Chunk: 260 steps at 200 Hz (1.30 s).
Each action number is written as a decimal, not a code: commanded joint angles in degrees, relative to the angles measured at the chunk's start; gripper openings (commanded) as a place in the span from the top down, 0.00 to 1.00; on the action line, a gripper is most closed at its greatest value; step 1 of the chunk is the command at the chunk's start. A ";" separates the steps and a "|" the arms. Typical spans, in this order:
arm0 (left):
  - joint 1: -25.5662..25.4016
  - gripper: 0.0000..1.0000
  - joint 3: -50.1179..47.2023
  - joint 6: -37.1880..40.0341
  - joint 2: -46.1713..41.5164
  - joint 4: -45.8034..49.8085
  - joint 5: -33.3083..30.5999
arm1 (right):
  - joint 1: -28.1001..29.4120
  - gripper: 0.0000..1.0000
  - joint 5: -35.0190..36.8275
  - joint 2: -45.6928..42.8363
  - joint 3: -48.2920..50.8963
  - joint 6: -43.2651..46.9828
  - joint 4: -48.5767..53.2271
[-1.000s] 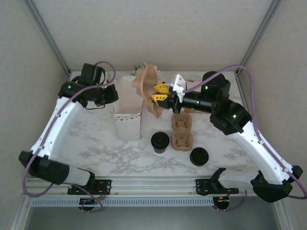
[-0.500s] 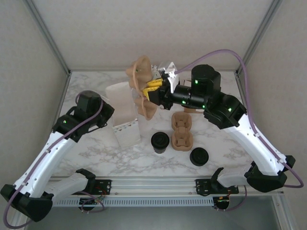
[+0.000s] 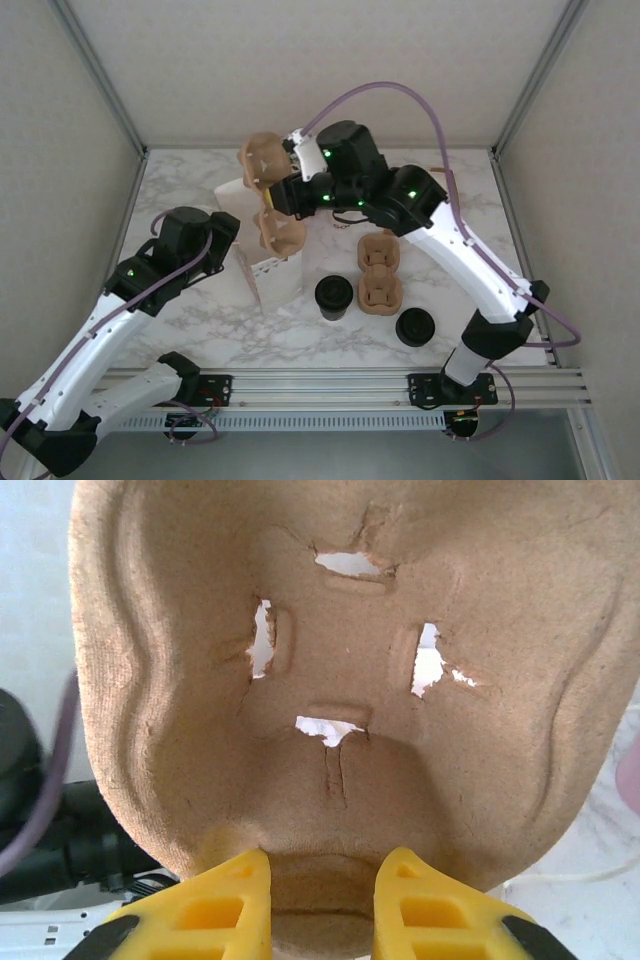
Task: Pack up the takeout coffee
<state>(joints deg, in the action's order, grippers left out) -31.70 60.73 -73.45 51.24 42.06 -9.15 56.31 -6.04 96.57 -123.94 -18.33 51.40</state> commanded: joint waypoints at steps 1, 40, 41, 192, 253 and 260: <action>-0.59 0.22 1.58 3.14 -2.05 4.78 -1.70 | 1.90 0.82 5.24 1.85 -4.03 -1.79 2.09; -0.64 0.00 3.05 9.19 -4.84 8.70 -0.72 | 3.98 0.81 11.62 7.74 -10.61 -1.22 4.67; -0.64 0.00 3.20 9.37 -4.88 8.76 -0.71 | 3.98 0.81 11.82 7.92 -10.70 -1.20 4.76; -0.62 0.13 11.37 19.64 -10.74 18.52 -15.26 | 5.78 0.79 19.59 22.28 -23.73 3.40 13.15; -0.60 0.24 10.29 20.80 -8.35 16.94 -11.66 | 6.23 0.79 20.02 25.18 -25.96 3.80 17.19; -0.51 0.25 10.20 20.71 -8.42 16.97 -11.62 | 6.24 0.79 20.15 25.56 -26.30 3.60 17.60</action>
<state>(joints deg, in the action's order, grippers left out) -31.83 71.48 -53.74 42.72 58.63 -21.45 61.78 12.64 120.38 -147.87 -15.59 66.37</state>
